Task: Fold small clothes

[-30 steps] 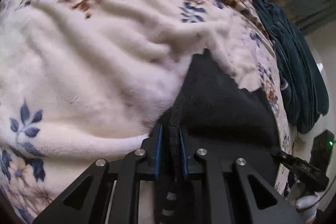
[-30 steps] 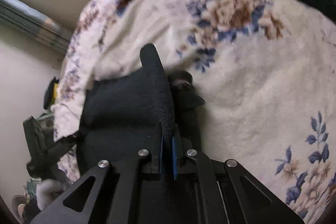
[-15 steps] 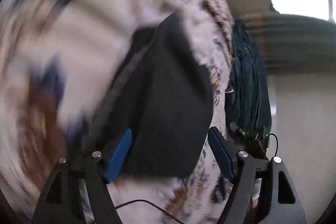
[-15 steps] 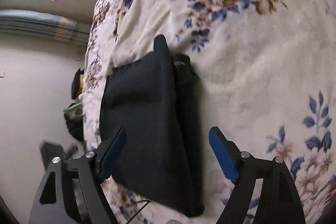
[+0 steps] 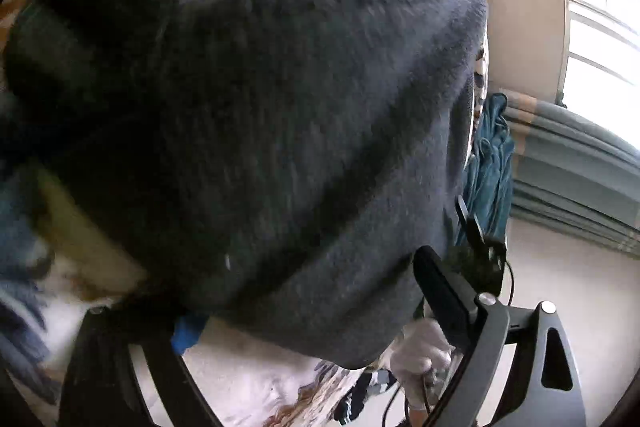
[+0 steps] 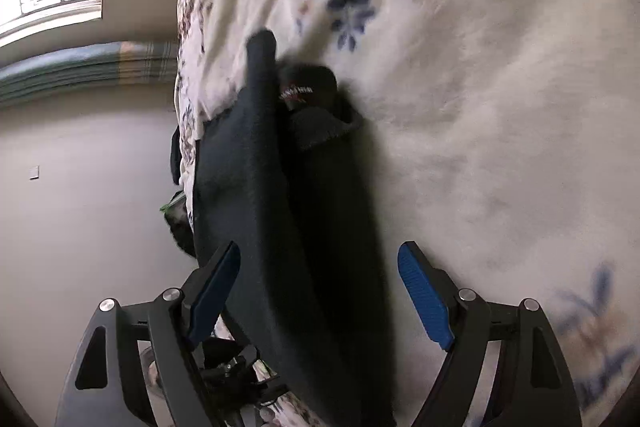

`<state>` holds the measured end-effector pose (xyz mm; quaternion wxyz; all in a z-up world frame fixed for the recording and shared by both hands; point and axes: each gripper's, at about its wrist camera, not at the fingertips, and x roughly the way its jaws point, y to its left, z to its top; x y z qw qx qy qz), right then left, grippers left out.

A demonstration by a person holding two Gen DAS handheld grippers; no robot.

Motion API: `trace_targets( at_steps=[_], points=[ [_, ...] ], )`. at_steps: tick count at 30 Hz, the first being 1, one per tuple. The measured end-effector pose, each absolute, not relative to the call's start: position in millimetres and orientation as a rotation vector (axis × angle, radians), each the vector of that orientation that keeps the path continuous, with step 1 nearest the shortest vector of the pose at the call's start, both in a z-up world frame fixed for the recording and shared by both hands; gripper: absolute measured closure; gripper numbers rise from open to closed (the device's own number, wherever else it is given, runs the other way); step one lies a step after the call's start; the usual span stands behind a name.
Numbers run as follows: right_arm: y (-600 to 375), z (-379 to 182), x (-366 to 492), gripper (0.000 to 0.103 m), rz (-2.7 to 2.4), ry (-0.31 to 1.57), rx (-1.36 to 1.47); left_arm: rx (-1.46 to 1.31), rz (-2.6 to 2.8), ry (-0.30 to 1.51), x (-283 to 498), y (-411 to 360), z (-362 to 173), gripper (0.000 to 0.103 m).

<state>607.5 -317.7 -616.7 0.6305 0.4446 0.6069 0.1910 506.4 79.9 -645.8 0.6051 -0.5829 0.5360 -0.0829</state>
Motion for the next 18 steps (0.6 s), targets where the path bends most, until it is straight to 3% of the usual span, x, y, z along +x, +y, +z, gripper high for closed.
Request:
trace_targets(
  at_steps=[4, 7, 8, 9, 10, 12, 14, 18],
  points=[
    [-293, -637, 627, 0.018, 0.470, 1.402, 0.991, -1.462, -0.153, 1.207, 502, 72, -650, 0.011],
    [-285, -635, 633, 0.022, 0.464, 1.370, 0.988, -1.507, -0.078, 1.067, 502, 74, -647, 0.011],
    [-282, -634, 633, 0.039, 0.447, 1.370, 0.955, -1.502, -0.076, 1.016, 505, 73, -642, 0.011],
    [-280, -633, 633, 0.048, 0.428, 1.369, 0.915, -1.469, -0.098, 0.991, 511, 71, -635, 0.018],
    [-277, -631, 632, 0.059, 0.419, 1.365, 0.891, -1.419, -0.119, 0.994, 517, 70, -629, 0.037],
    [-273, -622, 627, 0.067, 0.396, 1.328, 0.861, -1.314, -0.181, 1.014, 529, 75, -615, 0.055],
    [-269, -611, 619, 0.074, 0.381, 1.292, 0.852, -1.215, -0.224, 1.040, 538, 84, -604, 0.057],
    [-260, -592, 581, 0.077, 0.362, 1.228, 0.909, -1.036, -0.303, 1.136, 567, 110, -588, 0.057]
  ],
)
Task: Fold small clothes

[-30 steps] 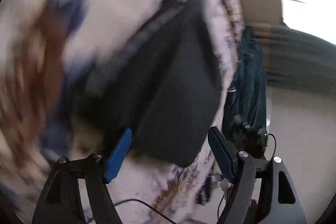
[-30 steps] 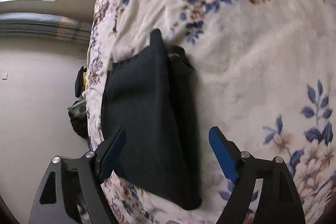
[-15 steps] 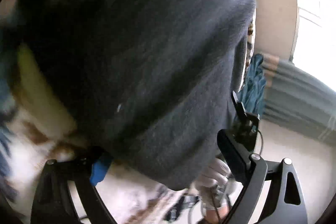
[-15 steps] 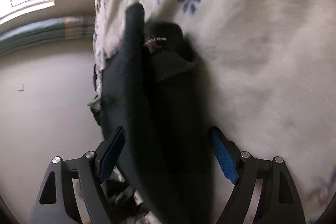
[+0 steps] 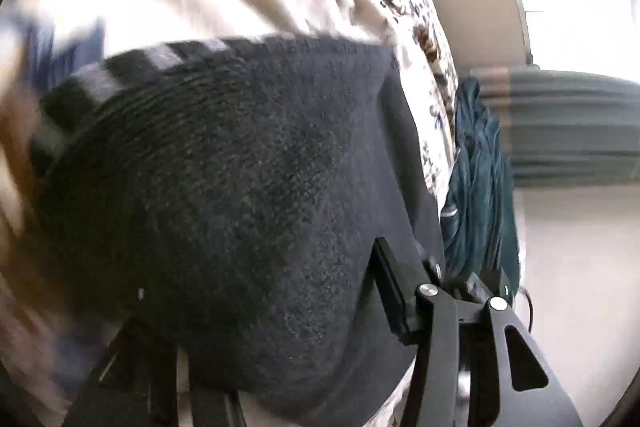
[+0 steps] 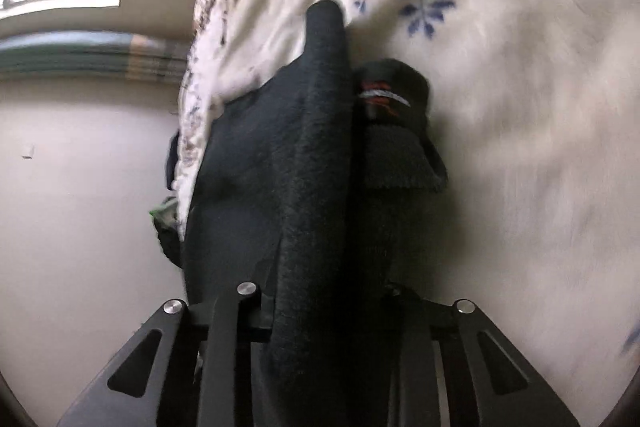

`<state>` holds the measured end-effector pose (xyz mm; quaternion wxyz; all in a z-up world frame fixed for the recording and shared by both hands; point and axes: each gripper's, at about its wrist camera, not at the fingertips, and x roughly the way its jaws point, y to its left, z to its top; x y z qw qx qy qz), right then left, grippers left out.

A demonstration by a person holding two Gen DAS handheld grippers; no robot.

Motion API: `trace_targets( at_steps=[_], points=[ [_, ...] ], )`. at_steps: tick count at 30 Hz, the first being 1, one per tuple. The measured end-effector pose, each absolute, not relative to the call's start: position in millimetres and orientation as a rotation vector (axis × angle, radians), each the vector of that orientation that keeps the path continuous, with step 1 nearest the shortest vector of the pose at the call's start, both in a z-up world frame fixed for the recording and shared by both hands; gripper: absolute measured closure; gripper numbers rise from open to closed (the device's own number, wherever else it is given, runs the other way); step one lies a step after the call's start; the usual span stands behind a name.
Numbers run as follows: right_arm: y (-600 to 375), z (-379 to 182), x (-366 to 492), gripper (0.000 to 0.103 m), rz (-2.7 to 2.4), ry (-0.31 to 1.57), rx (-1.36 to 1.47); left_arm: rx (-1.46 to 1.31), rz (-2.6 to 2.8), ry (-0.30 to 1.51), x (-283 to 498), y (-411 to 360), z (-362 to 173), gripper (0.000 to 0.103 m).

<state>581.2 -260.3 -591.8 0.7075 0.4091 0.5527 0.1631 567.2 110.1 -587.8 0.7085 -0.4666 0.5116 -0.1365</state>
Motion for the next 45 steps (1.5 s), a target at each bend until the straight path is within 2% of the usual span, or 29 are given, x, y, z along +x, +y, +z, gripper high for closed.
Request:
trace_targets(
  at_steps=[8, 12, 15, 16, 19, 23, 27, 30, 34, 36, 38, 42, 45],
  points=[
    [-208, -576, 439, 0.079, 0.216, 1.145, 1.105, -0.666, -0.511, 1.378, 628, 121, -581, 0.056],
    [-178, -590, 420, 0.078, 0.154, 1.180, 1.105, -0.674, -0.539, 1.432, 612, 129, -598, 0.046],
    [-187, -594, 431, 0.071, 0.197, 1.271, 1.119, -0.748, -0.534, 1.419, 594, 138, -597, 0.040],
    [-190, -593, 437, 0.066, 0.231, 1.306, 1.109, -0.791, -0.534, 1.413, 592, 141, -597, 0.038],
    [-194, -576, 447, 0.034, 0.287, 1.382, 0.986, -0.967, -0.522, 1.366, 585, 157, -598, 0.038],
    [-220, -542, 441, 0.030, 0.316, 1.426, 0.825, -1.058, -0.496, 1.324, 565, 184, -592, 0.031],
    [-254, -524, 462, 0.028, 0.271, 1.382, 0.824, -1.060, -0.485, 1.315, 555, 189, -590, 0.025],
    [-278, -543, 506, 0.023, 0.250, 1.331, 0.809, -1.039, -0.504, 1.367, 563, 171, -604, 0.024],
    [-299, -607, 581, 0.022, 0.315, 1.390, 0.853, -0.908, -0.523, 1.409, 574, 150, -612, 0.024],
    [-288, -636, 607, 0.019, 0.361, 1.450, 0.842, -0.908, -0.540, 1.412, 581, 145, -618, 0.020],
    [-277, -642, 623, 0.000, 0.436, 1.455, 0.856, -0.919, -0.556, 1.411, 584, 144, -620, 0.018],
    [-231, -634, 639, 0.000, 0.631, 1.474, 0.812, -0.946, -0.579, 1.401, 586, 146, -622, 0.013],
    [-198, -641, 644, 0.000, 0.652, 1.501, 0.739, -0.958, -0.597, 1.350, 585, 142, -616, 0.013]
  ],
)
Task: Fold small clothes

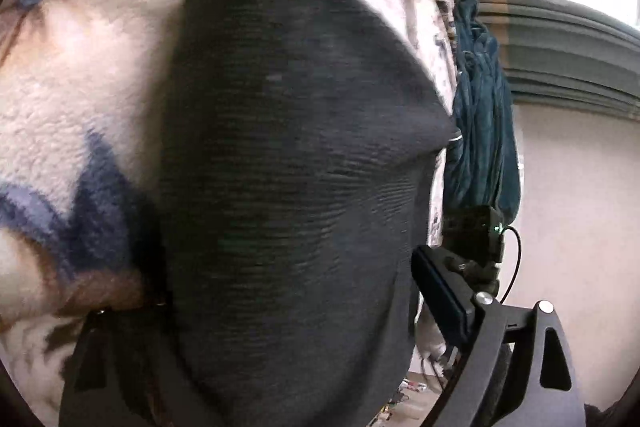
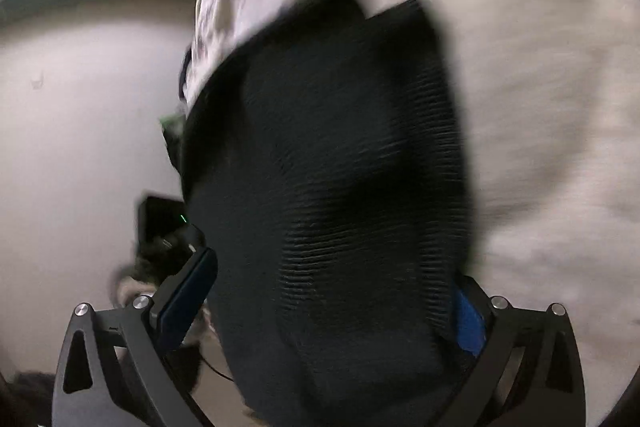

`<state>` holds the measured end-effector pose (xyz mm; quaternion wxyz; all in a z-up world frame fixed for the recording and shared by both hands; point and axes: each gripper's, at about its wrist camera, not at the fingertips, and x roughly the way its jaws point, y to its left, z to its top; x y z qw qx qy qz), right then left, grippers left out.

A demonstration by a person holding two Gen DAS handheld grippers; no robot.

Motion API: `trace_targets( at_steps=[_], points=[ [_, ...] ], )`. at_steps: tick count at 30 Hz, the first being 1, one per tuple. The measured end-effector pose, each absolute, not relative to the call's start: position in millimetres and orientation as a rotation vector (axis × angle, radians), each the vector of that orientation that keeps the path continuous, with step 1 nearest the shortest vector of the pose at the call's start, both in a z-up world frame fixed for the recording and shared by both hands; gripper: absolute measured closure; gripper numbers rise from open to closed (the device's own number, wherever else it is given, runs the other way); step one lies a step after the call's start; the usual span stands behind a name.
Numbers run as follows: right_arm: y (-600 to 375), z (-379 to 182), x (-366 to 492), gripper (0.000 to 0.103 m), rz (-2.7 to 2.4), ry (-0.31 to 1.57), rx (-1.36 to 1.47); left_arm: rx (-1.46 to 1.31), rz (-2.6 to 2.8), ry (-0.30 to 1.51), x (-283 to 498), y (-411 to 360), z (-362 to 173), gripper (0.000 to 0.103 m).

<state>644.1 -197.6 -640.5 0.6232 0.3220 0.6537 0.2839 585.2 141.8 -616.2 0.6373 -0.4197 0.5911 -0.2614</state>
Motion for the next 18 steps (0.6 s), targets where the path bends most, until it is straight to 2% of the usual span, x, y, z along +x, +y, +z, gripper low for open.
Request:
trace_targets(
  at_steps=[1, 2, 3, 4, 5, 8, 14, 18],
  points=[
    [-189, -642, 645, 0.000, 0.635, 1.497, 0.728, -0.974, -0.611, 1.321, 584, 141, -613, 0.016],
    [-184, -639, 644, 0.011, 0.626, 1.490, 0.709, -0.997, -0.632, 1.280, 585, 137, -607, 0.022],
    [-180, -637, 646, 0.024, 0.616, 1.481, 0.700, -0.982, -0.643, 1.259, 586, 133, -599, 0.036],
    [-180, -636, 648, 0.065, 0.596, 1.473, 0.708, -0.967, -0.652, 1.256, 588, 129, -595, 0.047],
    [-182, -634, 648, 0.075, 0.585, 1.455, 0.747, -0.940, -0.661, 1.244, 588, 126, -588, 0.053],
    [-183, -618, 643, 0.077, 0.567, 1.381, 0.729, -0.946, -0.665, 1.223, 590, 124, -574, 0.069],
    [-204, -598, 629, 0.078, 0.519, 1.302, 0.781, -0.936, -0.699, 1.227, 599, 100, -552, 0.069],
    [-229, -580, 627, 0.078, 0.486, 1.257, 0.838, -0.926, -0.756, 1.230, 622, 58, -536, 0.069]
  ],
)
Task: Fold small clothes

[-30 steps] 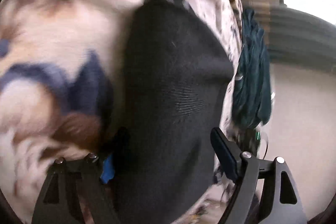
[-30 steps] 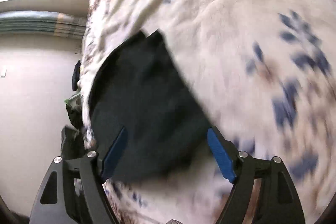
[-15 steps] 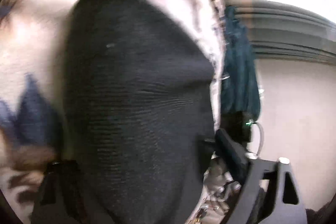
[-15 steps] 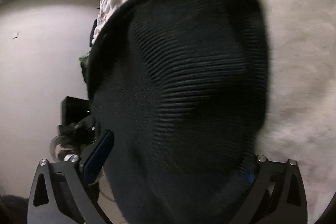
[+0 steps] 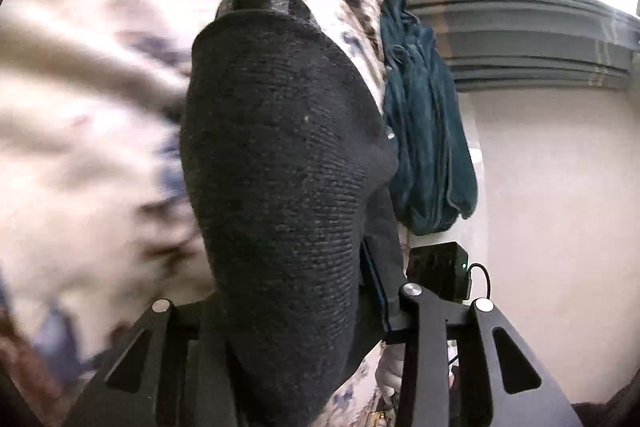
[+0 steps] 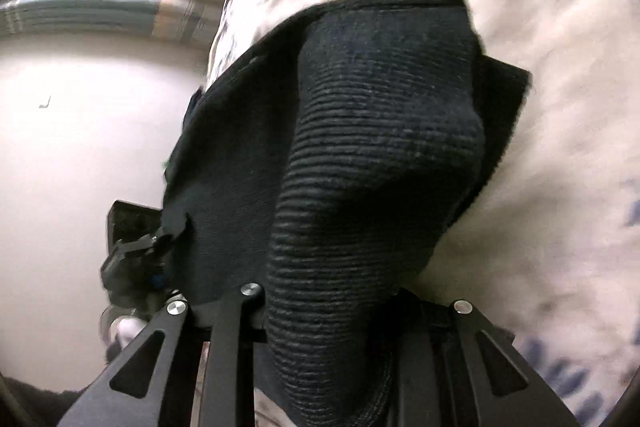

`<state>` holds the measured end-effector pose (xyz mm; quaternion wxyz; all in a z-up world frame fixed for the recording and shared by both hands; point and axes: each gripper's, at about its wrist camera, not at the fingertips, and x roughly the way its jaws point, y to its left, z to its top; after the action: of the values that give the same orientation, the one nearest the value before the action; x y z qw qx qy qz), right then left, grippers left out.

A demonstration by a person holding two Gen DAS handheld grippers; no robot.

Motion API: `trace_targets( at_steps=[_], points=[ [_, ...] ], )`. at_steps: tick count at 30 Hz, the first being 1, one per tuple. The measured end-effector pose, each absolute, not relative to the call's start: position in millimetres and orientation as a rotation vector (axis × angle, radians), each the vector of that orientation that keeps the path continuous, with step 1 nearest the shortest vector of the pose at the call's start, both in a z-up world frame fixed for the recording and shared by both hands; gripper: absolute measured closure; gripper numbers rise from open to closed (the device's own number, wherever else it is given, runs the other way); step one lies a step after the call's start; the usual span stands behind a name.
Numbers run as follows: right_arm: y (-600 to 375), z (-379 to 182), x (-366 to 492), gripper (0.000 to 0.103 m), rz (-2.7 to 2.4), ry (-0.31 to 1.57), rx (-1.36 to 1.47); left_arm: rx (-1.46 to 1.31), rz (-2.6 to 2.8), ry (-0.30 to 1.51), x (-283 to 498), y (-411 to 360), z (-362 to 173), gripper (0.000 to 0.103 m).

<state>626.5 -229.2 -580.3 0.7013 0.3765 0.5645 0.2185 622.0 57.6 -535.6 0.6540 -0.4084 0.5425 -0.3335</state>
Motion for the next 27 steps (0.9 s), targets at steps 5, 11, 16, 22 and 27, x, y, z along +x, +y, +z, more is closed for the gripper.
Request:
trace_targets(
  at_steps=[5, 11, 16, 22, 27],
  points=[
    [-283, -551, 655, 0.078, 0.397, 1.175, 0.863, -0.879, -0.842, 1.235, 678, -22, -519, 0.069],
    [-348, -545, 720, 0.078, 0.280, 1.140, 0.839, -0.815, -0.901, 1.261, 744, -97, -530, 0.069],
    [-394, -571, 765, 0.078, 0.203, 1.172, 0.823, -0.744, -0.875, 1.371, 779, -136, -573, 0.069],
    [-414, -616, 797, 0.054, 0.110, 1.269, 0.757, -0.700, -0.802, 1.488, 786, -129, -591, 0.061],
    [-445, -603, 773, 0.034, 0.044, 1.266, 0.651, -0.558, -0.718, 1.497, 781, -130, -575, 0.041]
  ],
)
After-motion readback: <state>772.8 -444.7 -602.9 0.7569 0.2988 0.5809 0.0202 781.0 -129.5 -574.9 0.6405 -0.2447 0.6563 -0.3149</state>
